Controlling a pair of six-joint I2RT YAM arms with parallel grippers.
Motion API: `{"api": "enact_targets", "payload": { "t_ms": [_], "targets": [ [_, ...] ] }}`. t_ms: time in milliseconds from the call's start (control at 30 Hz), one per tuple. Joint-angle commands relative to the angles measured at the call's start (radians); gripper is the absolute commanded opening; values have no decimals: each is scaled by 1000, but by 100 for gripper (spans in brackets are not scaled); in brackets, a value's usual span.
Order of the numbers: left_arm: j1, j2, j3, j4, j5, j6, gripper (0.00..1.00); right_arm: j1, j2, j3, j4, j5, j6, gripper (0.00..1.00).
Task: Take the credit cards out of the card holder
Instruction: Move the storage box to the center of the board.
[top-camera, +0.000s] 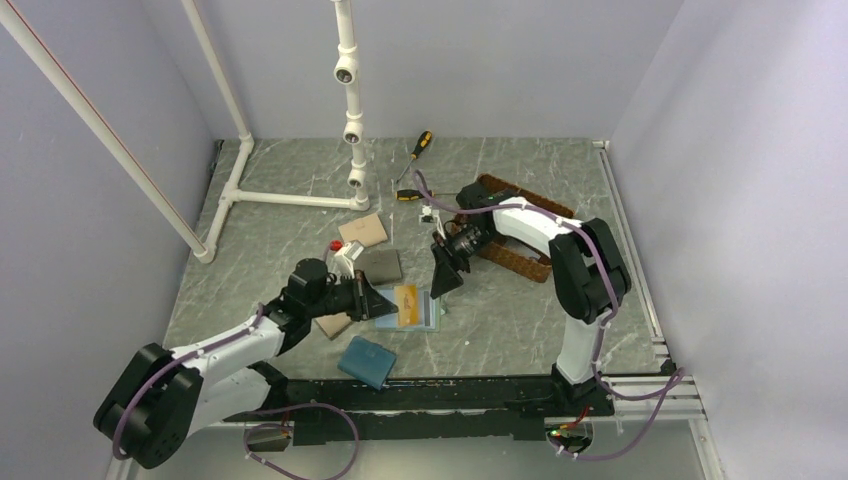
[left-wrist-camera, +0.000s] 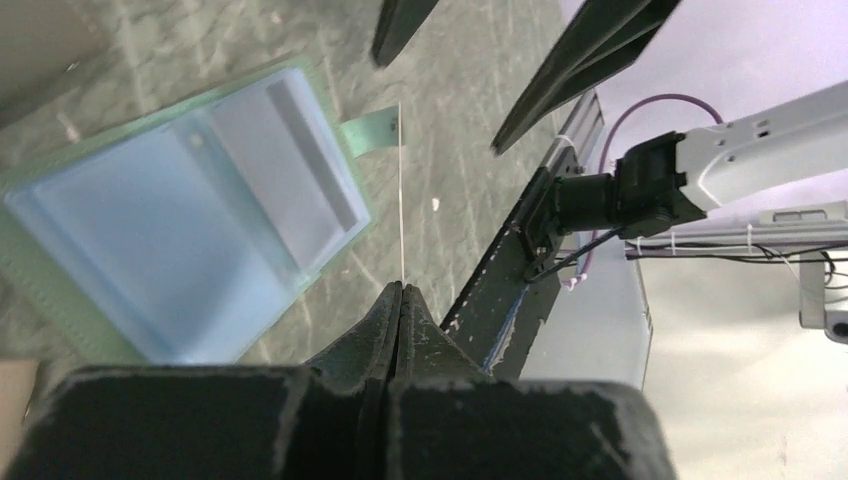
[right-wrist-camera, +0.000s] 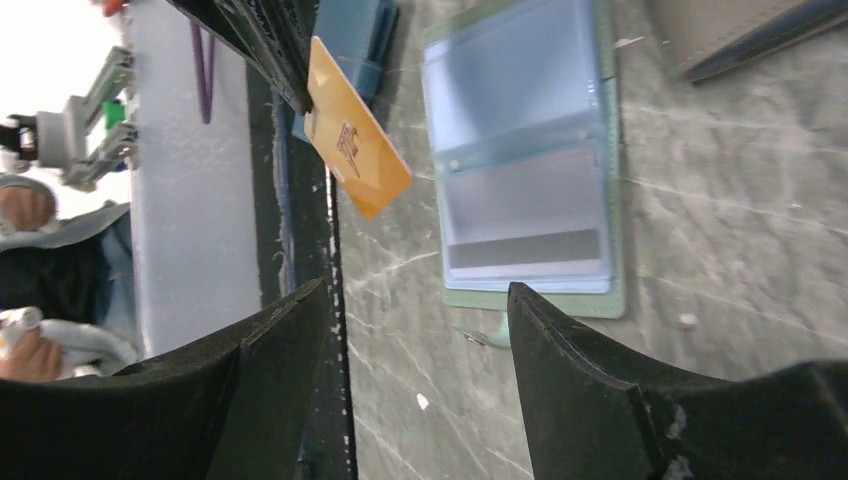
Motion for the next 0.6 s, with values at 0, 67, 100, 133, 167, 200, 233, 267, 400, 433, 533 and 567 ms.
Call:
{"api": "enact_targets", "payload": {
  "t_ms": [0,67,100,133,167,200,233,267,400,433,533,567],
  "targets": [
    [-3,32,58,121,98,23,0,5,46,26,-39,-152,-42,68],
    [-9,43,65,139,107,19,0,7,59,25,-27,-173,-16,68],
    [-10,49,68,149,109,17,0,7,66,25,-23,-185,-6,68],
    [-14,56,70,159,112,13,0,8,71,28,-21,-205,3,68],
    [-16,64,71,169,113,9,0,9,78,30,-28,-221,3,67],
    [-19,71,74,183,116,7,0,13,83,35,-34,-236,4,66],
    [-20,84,77,190,117,3,0,14,87,37,-39,-251,3,65],
    [-24,94,80,199,117,1,0,17,88,39,-40,-265,8,64],
    [-33,131,91,232,120,-11,0,24,93,44,-43,-317,16,52],
    [-33,137,94,238,118,-15,0,26,95,45,-43,-319,20,46],
    [-35,145,96,255,113,-26,0,30,102,49,-40,-316,32,21],
    [-34,144,97,250,102,-28,0,30,106,56,-54,-317,18,10]
  ]
}}
